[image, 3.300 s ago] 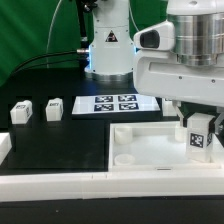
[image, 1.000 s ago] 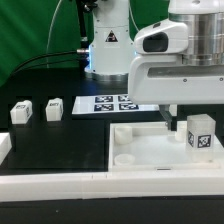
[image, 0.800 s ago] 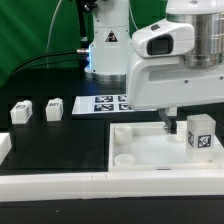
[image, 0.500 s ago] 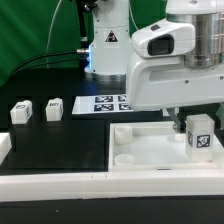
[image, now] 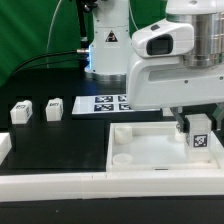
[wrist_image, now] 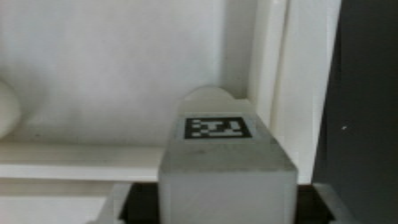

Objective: Assemble one leg

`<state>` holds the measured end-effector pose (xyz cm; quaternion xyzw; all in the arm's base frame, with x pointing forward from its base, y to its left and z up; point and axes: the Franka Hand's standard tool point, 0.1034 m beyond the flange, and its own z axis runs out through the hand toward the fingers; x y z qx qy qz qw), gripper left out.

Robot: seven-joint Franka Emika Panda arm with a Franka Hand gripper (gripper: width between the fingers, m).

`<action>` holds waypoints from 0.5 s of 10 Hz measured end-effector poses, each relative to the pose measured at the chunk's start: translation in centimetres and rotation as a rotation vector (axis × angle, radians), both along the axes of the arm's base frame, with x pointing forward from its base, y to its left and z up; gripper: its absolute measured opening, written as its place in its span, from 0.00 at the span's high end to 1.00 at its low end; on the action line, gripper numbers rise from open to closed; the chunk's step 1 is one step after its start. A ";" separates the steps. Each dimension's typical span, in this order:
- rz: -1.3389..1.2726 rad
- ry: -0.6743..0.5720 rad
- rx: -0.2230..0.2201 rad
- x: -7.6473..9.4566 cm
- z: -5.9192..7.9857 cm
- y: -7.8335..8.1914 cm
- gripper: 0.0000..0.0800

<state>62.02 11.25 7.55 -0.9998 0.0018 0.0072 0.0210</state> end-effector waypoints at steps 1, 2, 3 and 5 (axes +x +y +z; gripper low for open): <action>-0.079 0.004 0.002 0.0 0.0 0.1 0.64; -0.197 0.004 0.006 0.0 -0.1 0.1 0.64; -0.332 -0.001 0.012 0.1 -0.1 0.2 0.63; -0.582 0.000 0.020 0.1 -0.1 0.1 0.63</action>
Offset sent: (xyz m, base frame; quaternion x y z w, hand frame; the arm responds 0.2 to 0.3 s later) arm -0.0054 -0.0031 -0.0004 -0.0140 0.0311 0.3197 0.9469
